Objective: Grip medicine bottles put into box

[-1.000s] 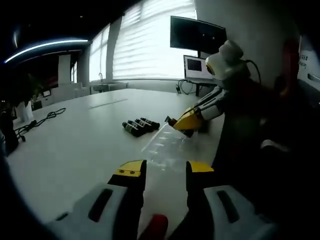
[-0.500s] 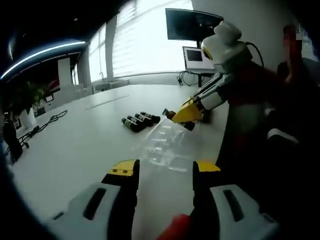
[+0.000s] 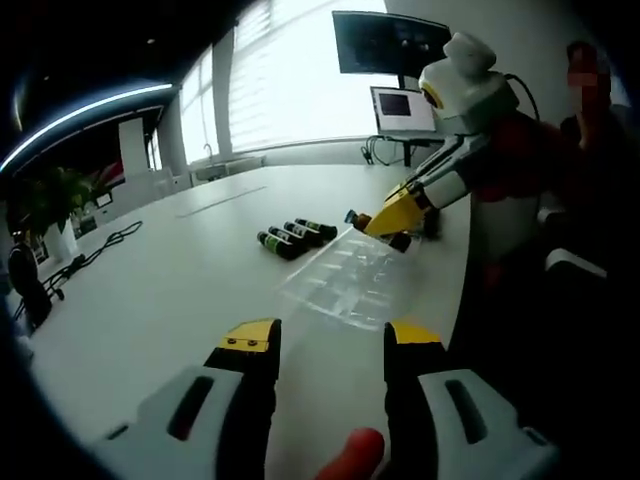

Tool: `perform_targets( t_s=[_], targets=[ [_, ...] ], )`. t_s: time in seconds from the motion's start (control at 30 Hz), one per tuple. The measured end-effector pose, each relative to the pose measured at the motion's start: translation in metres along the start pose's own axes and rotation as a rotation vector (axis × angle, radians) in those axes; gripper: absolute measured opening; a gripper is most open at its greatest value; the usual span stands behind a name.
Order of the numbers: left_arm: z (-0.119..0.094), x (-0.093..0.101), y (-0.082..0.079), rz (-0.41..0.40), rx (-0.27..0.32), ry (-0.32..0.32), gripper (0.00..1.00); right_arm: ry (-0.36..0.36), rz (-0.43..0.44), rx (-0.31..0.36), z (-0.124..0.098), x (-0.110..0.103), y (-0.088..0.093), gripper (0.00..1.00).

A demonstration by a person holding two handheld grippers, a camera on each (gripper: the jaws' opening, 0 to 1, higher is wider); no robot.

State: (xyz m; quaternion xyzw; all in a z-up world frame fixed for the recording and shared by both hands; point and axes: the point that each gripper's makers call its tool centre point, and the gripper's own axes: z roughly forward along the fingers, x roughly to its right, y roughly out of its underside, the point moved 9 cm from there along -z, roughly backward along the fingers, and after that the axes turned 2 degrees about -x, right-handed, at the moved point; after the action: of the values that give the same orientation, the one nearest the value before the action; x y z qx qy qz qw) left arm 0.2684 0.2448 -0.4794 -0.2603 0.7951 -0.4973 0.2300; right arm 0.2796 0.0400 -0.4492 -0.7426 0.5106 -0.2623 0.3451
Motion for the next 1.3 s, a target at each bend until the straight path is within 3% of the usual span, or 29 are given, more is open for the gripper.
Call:
perform_targets(
  t_s=[0.13, 0.2, 0.53, 0.73, 0.8, 0.9, 1.03, 1.3],
  targets=[
    [0.000, 0.000, -0.001, 0.002, 0.003, 0.000, 0.35, 0.008, -0.038, 0.002, 0.002, -0.002, 0.002, 0.06],
    [0.000, 0.000, -0.001, 0.005, 0.003, 0.000, 0.35, 0.002, -0.043, 0.037, 0.001, -0.002, -0.001, 0.06],
    [-0.002, 0.000, -0.002, 0.009, 0.018, 0.012, 0.34, 0.036, -0.059, 0.073, -0.008, 0.015, -0.006, 0.03],
    [-0.003, -0.005, -0.002, -0.046, 0.071, 0.075, 0.30, -0.061, -0.183, -0.017, -0.013, 0.018, -0.003, 0.00],
    [-0.002, -0.007, -0.004, -0.055, 0.087, 0.087, 0.30, -0.104, -0.168, -0.037, -0.015, 0.020, -0.003, 0.00],
    [-0.001, -0.007, -0.005, -0.067, 0.097, 0.113, 0.28, -0.166, -0.225, -0.084, -0.015, 0.023, -0.003, 0.00],
    [0.004, -0.007, -0.008, -0.060, 0.109, 0.134, 0.25, -0.247, -0.285, -0.142, -0.016, 0.026, -0.007, 0.00],
    [0.003, -0.022, -0.014, -0.035, 0.125, 0.151, 0.16, -0.331, -0.430, -0.213, -0.013, 0.026, -0.015, 0.02]
  ],
)
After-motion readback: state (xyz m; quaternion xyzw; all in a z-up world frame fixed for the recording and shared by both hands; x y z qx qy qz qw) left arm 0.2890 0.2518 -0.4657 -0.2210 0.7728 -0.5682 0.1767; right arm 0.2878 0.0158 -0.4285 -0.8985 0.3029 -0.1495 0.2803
